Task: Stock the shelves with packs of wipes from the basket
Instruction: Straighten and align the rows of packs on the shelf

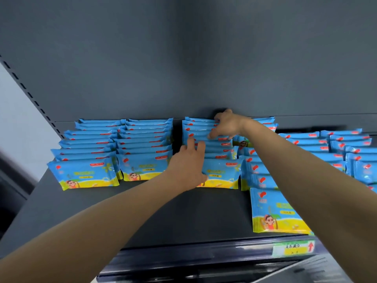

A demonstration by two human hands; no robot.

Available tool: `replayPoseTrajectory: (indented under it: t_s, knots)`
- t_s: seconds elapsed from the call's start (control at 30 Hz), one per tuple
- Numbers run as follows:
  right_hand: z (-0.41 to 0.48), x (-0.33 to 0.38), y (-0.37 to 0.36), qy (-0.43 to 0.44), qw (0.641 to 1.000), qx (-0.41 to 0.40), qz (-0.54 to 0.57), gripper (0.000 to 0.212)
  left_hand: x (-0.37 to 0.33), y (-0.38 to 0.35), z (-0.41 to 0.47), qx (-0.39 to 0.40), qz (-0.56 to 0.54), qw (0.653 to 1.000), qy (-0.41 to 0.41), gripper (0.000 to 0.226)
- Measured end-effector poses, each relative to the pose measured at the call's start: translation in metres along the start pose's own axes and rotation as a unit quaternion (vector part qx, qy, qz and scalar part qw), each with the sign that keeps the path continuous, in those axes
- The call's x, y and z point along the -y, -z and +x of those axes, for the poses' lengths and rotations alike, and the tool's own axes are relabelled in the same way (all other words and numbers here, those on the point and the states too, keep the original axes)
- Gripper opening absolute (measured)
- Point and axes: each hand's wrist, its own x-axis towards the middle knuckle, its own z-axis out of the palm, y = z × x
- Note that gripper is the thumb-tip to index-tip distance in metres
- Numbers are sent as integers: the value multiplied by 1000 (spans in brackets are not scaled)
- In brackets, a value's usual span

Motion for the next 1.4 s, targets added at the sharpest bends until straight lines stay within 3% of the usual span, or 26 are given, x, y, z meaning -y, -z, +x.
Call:
replayPoseTrajectory:
  t_s: [0.07, 0.23, 0.33, 0.43, 0.63, 0.8, 0.9, 1.03, 1.3, 1.4]
  knots:
    - [1, 7, -1, 18, 999, -1, 38, 79, 0, 0, -1, -7, 33, 999, 12, 83]
    - [-3, 14, -1, 53, 995, -52, 72, 53, 7, 0, -1, -65, 138, 988, 9, 73]
    - [-7, 13, 10, 27, 991, -70, 114, 48, 10, -3, 1, -97, 187, 978, -2, 71]
    - [-12, 15, 17, -45, 994, -36, 88, 44, 15, -2, 2, -100, 203, 974, 19, 78]
    - [-23, 16, 10, -156, 982, 81, 66, 62, 20, 0, -7, -110, 256, 960, 36, 87]
    - [-27, 16, 4, -109, 979, 62, 163, 29, 12, -2, -5, -89, 234, 968, 20, 86]
    - [-30, 10, 6, -107, 974, 58, 193, 37, 8, -2, -5, -87, 204, 975, 15, 81]
    - [-36, 5, 6, -140, 977, 84, 133, 56, 16, 4, -12, -129, 222, 966, 30, 77]
    - [-40, 10, -3, -118, 981, 85, 130, 47, 21, -1, -16, -137, 184, 973, 33, 61]
    - [-46, 5, 2, -126, 980, 100, 119, 53, 20, 0, -16, -138, 192, 971, 22, 55]
